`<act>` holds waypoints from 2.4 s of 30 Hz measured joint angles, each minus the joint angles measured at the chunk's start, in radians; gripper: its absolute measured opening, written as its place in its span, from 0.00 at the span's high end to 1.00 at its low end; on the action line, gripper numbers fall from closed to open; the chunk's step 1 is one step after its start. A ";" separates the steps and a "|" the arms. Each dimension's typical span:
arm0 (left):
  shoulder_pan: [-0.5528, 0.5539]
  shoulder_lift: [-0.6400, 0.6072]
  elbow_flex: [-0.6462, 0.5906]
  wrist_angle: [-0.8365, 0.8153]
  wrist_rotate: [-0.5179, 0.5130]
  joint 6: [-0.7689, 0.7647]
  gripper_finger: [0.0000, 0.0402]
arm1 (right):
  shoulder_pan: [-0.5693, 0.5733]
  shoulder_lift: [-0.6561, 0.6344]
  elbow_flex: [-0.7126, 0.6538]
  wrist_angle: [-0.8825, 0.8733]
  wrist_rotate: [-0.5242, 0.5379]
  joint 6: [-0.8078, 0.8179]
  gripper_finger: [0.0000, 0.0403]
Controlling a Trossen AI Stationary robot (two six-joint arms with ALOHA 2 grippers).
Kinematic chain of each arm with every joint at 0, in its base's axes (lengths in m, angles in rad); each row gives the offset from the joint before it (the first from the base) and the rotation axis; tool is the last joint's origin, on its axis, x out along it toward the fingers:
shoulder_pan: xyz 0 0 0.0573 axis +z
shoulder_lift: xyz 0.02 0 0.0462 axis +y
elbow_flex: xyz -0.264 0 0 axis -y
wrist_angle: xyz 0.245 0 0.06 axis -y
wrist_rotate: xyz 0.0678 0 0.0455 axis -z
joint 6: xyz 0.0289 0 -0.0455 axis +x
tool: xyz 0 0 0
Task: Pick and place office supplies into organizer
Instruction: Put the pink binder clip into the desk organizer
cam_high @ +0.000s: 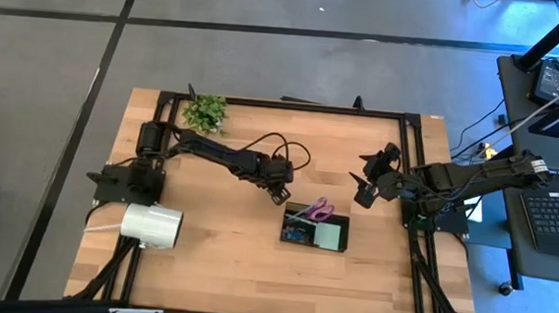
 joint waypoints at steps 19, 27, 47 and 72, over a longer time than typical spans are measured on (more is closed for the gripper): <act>0.001 0.018 0.001 0.030 -0.007 -0.002 0.62 | 0.000 0.000 0.000 0.000 0.000 -0.003 0.33; 0.001 0.019 0.001 0.019 -0.009 -0.002 0.69 | 0.000 0.000 0.000 -0.001 0.000 -0.004 0.33; -0.008 0.019 0.001 -0.005 -0.004 0.021 0.78 | 0.000 0.000 0.000 -0.001 0.000 -0.003 0.33; -0.010 -0.128 -0.003 -0.034 0.058 0.133 0.87 | 0.000 0.000 0.000 -0.002 0.000 -0.004 0.33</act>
